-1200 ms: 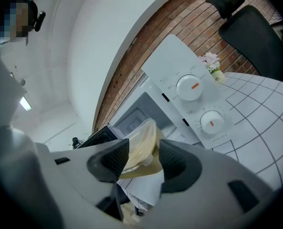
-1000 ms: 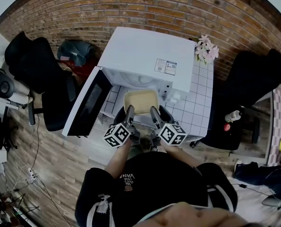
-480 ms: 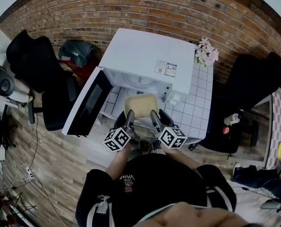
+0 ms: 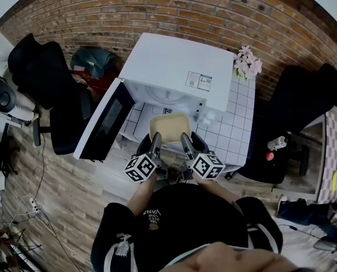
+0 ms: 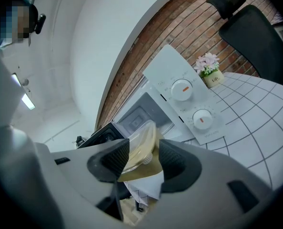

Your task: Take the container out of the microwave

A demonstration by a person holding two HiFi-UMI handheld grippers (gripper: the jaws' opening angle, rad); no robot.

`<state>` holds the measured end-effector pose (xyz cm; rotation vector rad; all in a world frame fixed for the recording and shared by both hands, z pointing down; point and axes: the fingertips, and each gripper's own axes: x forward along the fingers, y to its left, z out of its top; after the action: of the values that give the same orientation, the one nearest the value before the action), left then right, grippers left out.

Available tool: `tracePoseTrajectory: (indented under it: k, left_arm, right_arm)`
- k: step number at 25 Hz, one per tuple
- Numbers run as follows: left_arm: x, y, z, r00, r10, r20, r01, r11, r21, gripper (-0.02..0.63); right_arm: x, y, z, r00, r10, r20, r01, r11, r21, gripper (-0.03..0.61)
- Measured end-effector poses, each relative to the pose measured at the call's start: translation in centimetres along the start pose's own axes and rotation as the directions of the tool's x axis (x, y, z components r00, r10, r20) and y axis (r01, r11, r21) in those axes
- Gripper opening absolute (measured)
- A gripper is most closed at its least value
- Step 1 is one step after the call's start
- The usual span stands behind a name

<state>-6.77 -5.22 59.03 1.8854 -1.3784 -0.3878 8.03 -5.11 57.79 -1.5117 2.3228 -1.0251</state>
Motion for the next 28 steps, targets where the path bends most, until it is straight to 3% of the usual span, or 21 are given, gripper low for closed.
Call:
tracePoseTrajectory:
  k: [28]
  left_arm:
    - [-0.24, 0.02, -0.19, 1.0, 0.013, 0.0, -0.013, 1.0, 0.003, 0.209]
  right_arm:
    - [0.06, -0.19, -0.25, 1.0, -0.004, -0.022, 0.004, 1.0, -0.01, 0.179]
